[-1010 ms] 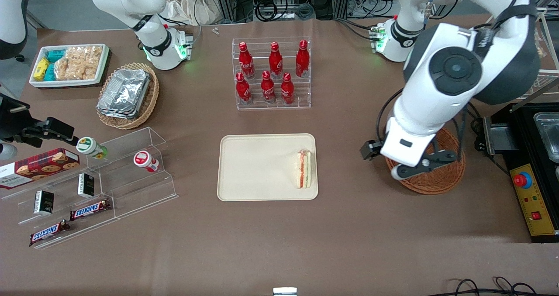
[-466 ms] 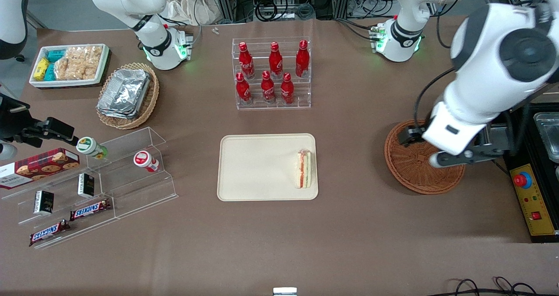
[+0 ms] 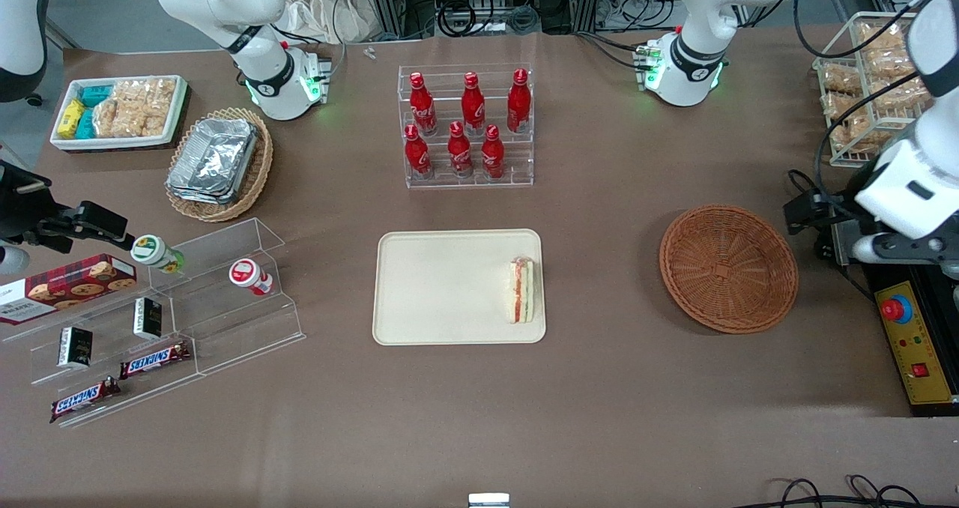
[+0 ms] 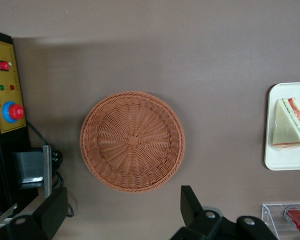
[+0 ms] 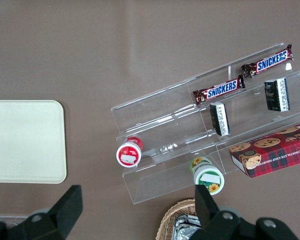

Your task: Place sandwich from basket to tray

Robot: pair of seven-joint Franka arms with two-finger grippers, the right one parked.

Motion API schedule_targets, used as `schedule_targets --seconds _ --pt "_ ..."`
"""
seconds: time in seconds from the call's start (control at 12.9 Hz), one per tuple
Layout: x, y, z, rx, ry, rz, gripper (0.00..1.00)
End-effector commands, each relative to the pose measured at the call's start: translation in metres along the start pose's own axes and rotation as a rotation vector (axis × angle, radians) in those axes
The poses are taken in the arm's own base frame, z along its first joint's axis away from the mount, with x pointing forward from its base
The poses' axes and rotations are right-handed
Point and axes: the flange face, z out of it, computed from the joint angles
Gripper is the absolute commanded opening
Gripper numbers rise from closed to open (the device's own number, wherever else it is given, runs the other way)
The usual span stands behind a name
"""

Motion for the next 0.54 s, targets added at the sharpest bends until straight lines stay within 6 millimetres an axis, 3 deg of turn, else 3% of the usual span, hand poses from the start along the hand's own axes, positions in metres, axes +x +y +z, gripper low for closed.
schedule_targets --seconds 0.0,0.23,0.47 --pt "-0.016 -0.007 -0.013 -0.007 -0.029 0.015 1.0" --pt "-0.03 -0.033 -0.024 -0.004 -0.051 0.102 1.0" --pt "-0.029 -0.037 -0.023 0.009 -0.052 0.121 1.0"
